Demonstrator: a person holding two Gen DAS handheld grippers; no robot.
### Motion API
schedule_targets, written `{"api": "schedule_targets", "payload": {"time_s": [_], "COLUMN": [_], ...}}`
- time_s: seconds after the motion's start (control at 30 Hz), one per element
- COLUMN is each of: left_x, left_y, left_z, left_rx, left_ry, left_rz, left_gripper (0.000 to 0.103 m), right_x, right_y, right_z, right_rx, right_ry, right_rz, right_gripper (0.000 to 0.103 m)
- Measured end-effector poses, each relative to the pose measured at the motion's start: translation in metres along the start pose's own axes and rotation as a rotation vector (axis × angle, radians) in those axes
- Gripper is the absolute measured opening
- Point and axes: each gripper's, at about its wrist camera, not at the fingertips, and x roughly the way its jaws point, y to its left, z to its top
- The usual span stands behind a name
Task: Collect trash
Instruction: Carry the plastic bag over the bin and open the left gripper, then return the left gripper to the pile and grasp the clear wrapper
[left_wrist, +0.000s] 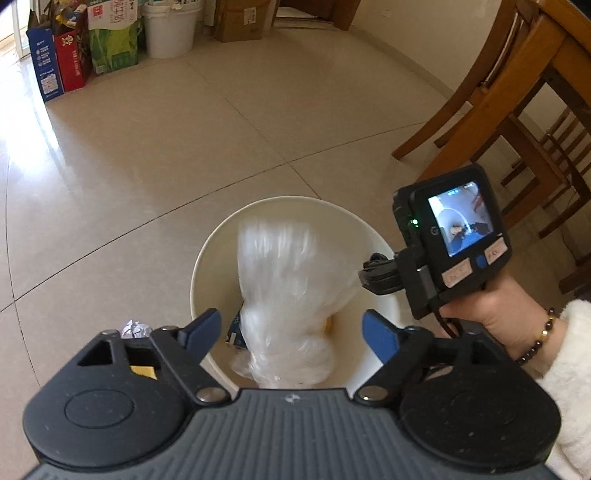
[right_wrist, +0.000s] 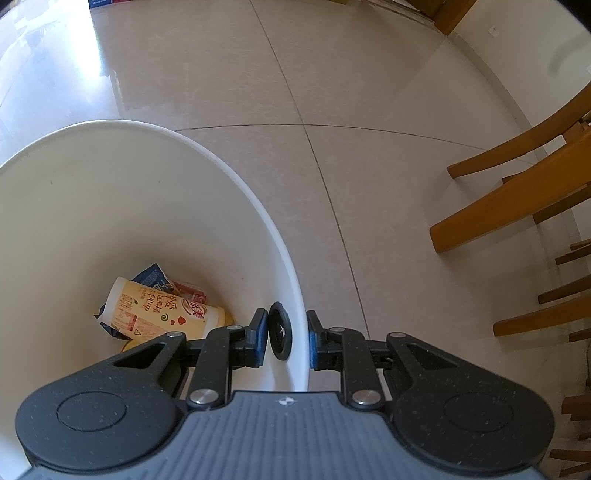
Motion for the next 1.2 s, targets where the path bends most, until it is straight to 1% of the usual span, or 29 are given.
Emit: {"api": "schedule_targets", "payload": {"time_s": [0.1,0.17,0.43,0.73,1.0,1.17,1.2], "left_x": [0.004,0.004,0.000,-0.001,-0.008,-0.012,-0.011], "left_y": [0.005,0.011,0.021,0.027,0.050,0.068,0.071], "left_z": [-0.003,-0.005,-0.013,-0.022,-0.046,-0.072,-0.078], "left_rx": [-0.031,-0.043,-0.041,-0.033,-0.054,-0.092,-0.105], "left_ry": [0.004,0.002,-0.012,0.000,0.016,-0.014,-0.012], "left_rz": [-0.005,0.006,0.049,0.086,0.119,0.146,0.146], "left_gripper": [0.084,0.084,0.084,0.085,0.086,0.095,0.095], "right_x": [0.000,0.000,-0.001,-0.001,-0.001,-0.001,-0.001], "right_y": [-0.001,-0.001,-0.001,-0.001,-0.002,-0.002,-0.002], "right_z": [0.000,0.000,0.000,-0.001,-0.002,-0.001,-0.001], "right_rx": [0.002,0.001,0.003,0.003,0.004,0.000,0.001], "right_ry": [0.001,0.000,0.000,0.000,-0.001,-0.003,-0.004], "right_rz": [0.004,0.006,0.007,0.008,0.009,0.008,0.009], "right_gripper": [0.024,0.024,0.024,0.024,0.024,0.024,0.024]}}
